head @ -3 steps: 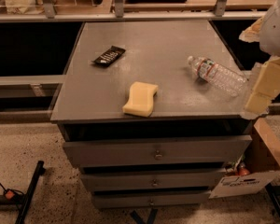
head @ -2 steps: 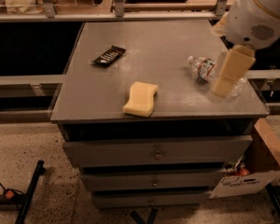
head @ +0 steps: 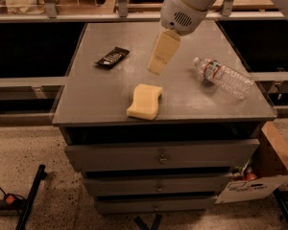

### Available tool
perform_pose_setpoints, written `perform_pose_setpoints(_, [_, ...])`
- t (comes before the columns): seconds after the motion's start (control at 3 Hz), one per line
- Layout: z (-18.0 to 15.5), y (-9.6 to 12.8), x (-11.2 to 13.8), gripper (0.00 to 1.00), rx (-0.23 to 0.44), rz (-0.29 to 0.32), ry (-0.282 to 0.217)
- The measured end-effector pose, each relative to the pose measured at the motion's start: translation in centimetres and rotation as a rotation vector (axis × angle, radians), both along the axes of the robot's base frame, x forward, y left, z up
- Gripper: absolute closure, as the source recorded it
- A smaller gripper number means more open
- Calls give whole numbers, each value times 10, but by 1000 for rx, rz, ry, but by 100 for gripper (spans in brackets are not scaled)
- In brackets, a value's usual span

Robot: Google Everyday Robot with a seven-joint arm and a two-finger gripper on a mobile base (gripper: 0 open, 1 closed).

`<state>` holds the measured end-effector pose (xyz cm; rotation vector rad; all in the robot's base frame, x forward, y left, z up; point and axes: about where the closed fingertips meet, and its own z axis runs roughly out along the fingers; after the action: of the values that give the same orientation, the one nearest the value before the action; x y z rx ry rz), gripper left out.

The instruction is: Move rxbar chocolate near sponge

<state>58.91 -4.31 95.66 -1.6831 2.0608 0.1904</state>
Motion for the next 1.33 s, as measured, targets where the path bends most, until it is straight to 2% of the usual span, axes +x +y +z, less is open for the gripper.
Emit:
perform_pose_setpoints(0.33, [0,0,0,0,0,0,0])
perform_pose_setpoints(0.67, [-4,8,19,0,20,-7,-18])
perform_pose_setpoints(1.0, [-10,25,65,0,47,-46,-59])
perform_pose_setpoints(1.33, [-20,50,119,0,71,-109,-124])
